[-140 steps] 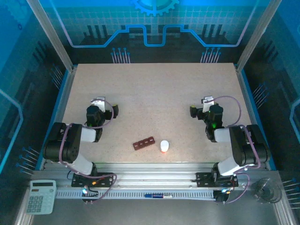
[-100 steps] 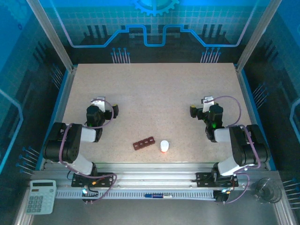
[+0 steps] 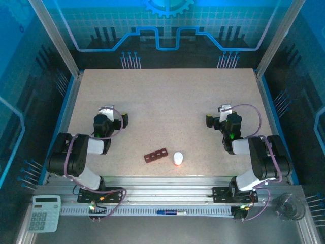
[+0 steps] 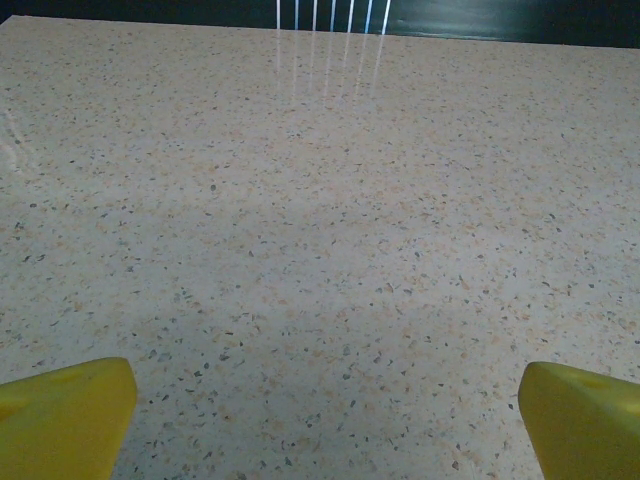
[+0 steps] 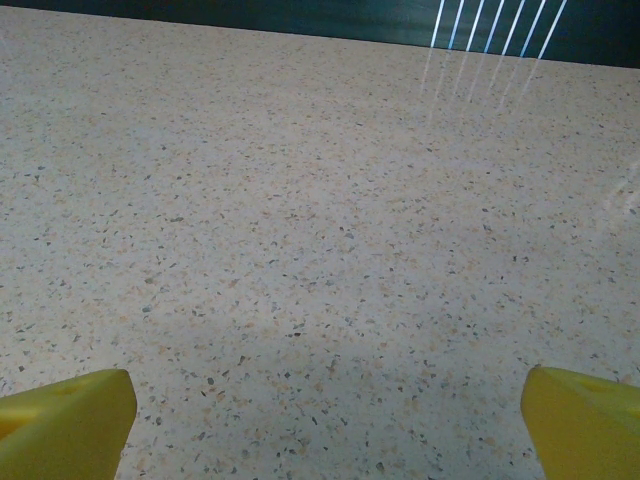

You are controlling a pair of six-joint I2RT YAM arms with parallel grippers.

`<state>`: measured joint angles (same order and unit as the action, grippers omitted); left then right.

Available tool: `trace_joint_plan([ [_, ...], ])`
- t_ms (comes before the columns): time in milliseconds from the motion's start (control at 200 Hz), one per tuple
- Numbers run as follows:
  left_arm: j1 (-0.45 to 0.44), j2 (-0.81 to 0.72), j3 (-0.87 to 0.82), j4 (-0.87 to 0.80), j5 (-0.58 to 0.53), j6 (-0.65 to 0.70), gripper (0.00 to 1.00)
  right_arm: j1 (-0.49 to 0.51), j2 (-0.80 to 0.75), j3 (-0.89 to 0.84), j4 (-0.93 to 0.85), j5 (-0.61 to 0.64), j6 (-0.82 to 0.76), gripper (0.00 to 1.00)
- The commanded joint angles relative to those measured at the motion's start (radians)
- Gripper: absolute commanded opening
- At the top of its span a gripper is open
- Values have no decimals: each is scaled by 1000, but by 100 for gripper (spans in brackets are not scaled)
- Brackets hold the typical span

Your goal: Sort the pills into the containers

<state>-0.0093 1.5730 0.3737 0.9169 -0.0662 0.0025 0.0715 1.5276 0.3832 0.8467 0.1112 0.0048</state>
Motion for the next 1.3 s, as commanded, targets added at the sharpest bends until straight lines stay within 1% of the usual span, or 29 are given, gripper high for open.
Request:
trace_joint_plan([
  [0, -6, -19, 14, 1, -9, 11, 99, 4, 8, 17, 28, -25, -26, 100],
  [375, -1, -19, 15, -3, -3, 7, 99, -13, 7, 25, 13, -59, -16, 100],
  [480, -1, -19, 14, -2, -2, 7, 99, -11, -8, 25, 7, -40, -6, 100],
  [520, -1, -20, 13, 1, -3, 7, 99, -11, -40, 31, -27, -20, -4, 100],
  [575, 0, -32, 12, -4, -6, 10, 99, -9, -104, 62, -132, 6, 3, 100],
  [660, 0, -72, 21, -47, -44, -2, 99, -9, -192, 121, -295, 30, 18, 100],
  [735, -1, -122, 37, -119, -64, -10, 99, -15, -261, 161, -382, 32, 99, 100],
  [830, -1, -202, 60, -225, -97, -20, 99, -22, -333, 214, -468, -36, 215, 100],
  [871, -1, -239, 71, -273, -114, -28, 99, -26, -361, 225, -485, -54, 299, 100],
  [961, -1, -319, 111, -390, -135, -62, 99, -57, -427, 229, -520, -63, 566, 100],
  [996, -3, -345, 131, -443, -143, -84, 99, -72, -440, 232, -521, -110, 622, 100],
  [1056, -3, -389, 164, -536, -164, -152, 99, -76, -447, 259, -529, -226, 633, 100],
  [1086, -2, -408, 177, -576, -169, -190, 99, -70, -444, 276, -546, -265, 630, 100],
  [1136, -4, -436, 198, -641, -174, -261, 99, -40, -433, 325, -624, -328, 611, 100],
  [1241, -9, -477, 234, -764, -162, -411, 99, 45, -401, 415, -798, -383, 553, 100],
  [1296, -14, -485, 254, -828, -144, -484, 99, 104, -384, 454, -889, -397, 519, 97],
])
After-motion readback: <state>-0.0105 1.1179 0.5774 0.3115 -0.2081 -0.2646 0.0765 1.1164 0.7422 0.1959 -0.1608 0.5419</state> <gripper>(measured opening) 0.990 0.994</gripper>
